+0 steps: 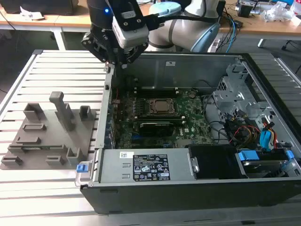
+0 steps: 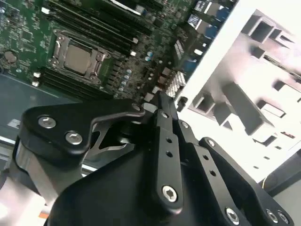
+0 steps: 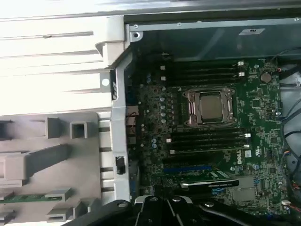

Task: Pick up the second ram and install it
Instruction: 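Reach for the second ram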

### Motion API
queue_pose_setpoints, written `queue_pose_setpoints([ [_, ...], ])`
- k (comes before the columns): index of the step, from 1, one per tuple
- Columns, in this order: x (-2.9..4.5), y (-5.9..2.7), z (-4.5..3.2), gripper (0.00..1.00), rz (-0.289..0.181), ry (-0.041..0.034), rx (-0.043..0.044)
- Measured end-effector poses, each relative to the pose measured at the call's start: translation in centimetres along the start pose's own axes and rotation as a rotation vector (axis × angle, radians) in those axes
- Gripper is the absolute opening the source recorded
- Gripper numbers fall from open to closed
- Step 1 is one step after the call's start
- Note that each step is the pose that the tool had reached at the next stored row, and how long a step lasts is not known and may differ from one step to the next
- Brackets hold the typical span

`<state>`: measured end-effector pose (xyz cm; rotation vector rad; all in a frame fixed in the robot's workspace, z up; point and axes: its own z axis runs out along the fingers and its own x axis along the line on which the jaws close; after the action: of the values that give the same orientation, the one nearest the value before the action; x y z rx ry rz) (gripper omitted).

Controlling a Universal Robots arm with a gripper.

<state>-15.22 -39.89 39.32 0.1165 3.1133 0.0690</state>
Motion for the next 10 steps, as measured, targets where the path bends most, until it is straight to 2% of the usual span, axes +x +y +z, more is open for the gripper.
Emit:
queue_pose_setpoints([
  [1,0.92,-0.07,-0.03,0.11,0.000,0.0000,0.0000],
  [4,2.89,-0.21,-0.08,0.11,0.000,0.0000,0.0000],
  [7,4.57,-0.34,-0.13,0.11,0.000,0.0000,0.0000],
  [9,6.51,-0.48,-0.17,0.11,0.000,0.0000,0.0000],
  [10,7.00,-0.52,-0.19,0.11,0.000,0.0000,0.0001],
])
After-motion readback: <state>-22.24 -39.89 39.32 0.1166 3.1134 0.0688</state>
